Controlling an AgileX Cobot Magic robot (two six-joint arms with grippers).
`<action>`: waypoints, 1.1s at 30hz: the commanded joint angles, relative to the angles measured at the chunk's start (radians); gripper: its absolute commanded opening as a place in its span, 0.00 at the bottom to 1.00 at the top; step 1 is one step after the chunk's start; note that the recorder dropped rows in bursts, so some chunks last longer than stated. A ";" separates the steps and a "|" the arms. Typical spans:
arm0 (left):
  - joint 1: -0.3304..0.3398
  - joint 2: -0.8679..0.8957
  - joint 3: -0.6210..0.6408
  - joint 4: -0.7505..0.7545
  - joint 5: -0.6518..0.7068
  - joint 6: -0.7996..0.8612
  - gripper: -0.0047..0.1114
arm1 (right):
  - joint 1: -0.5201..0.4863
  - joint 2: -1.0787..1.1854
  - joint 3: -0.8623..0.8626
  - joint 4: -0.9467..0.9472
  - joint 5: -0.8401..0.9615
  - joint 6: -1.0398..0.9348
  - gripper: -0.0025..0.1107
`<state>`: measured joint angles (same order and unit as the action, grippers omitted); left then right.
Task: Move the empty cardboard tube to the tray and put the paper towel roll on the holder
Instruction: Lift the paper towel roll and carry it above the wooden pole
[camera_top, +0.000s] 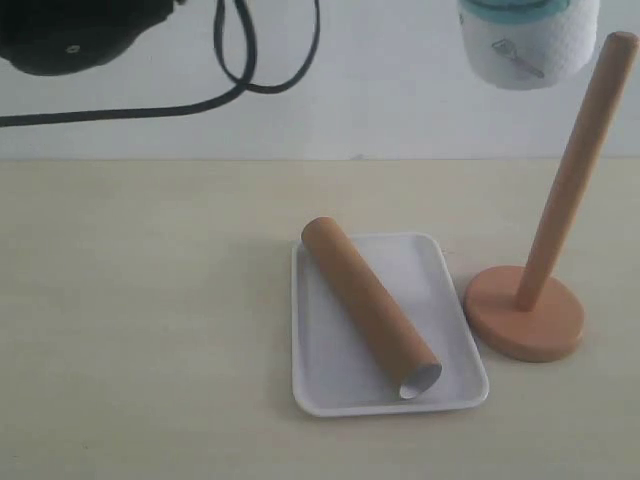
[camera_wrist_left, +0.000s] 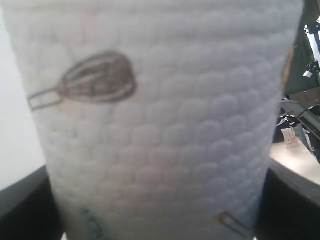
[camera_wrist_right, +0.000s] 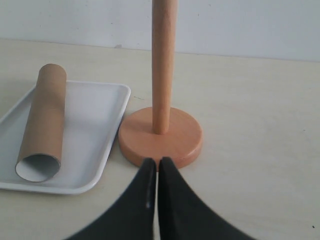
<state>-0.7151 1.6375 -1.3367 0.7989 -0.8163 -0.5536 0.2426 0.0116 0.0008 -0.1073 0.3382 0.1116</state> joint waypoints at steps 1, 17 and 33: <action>-0.006 0.050 -0.078 -0.094 -0.020 0.019 0.08 | -0.003 -0.003 -0.001 -0.007 -0.004 0.001 0.03; -0.068 0.215 -0.302 -0.153 0.018 0.022 0.08 | -0.003 -0.003 -0.001 -0.007 -0.004 0.001 0.03; -0.077 0.335 -0.395 -0.155 0.082 0.008 0.08 | -0.003 -0.003 -0.001 -0.007 -0.004 0.001 0.03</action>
<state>-0.7871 1.9685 -1.7188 0.6624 -0.7362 -0.5338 0.2426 0.0116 0.0008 -0.1073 0.3382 0.1135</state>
